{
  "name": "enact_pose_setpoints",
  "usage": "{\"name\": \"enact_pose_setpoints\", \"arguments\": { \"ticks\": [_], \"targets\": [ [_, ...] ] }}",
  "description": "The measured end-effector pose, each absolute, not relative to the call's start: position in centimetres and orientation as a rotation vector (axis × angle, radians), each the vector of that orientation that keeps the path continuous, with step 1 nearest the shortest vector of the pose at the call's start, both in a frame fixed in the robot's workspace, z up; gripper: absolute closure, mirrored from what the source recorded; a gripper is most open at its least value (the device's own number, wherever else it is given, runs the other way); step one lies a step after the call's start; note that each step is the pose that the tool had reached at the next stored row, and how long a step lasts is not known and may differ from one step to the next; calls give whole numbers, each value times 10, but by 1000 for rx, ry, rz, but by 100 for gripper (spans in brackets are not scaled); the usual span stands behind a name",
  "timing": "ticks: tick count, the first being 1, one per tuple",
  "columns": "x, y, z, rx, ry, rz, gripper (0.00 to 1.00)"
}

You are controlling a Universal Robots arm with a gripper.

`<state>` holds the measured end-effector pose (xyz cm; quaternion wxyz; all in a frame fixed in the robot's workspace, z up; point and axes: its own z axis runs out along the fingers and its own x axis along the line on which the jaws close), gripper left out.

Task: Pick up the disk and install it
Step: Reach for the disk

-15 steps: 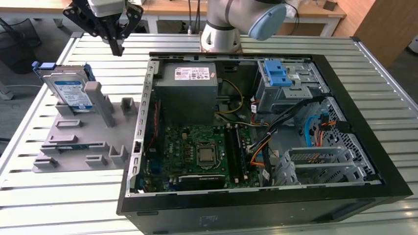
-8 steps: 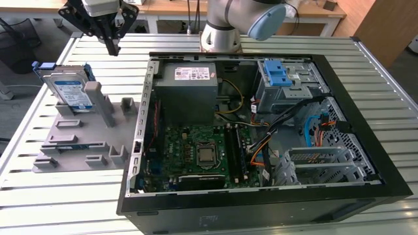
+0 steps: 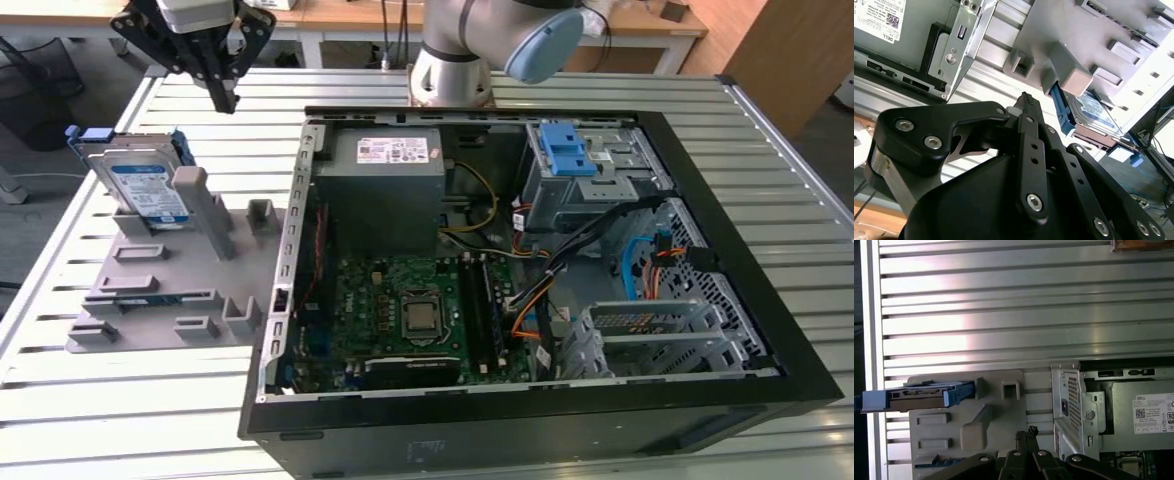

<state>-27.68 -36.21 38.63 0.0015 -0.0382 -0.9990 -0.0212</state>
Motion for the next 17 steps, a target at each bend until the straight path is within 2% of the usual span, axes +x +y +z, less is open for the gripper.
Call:
{"name": "enact_pose_setpoints", "arguments": {
  "ticks": [17],
  "targets": [
    [-292,-357,385,-120,-3136,-66,89]
  ]
}}
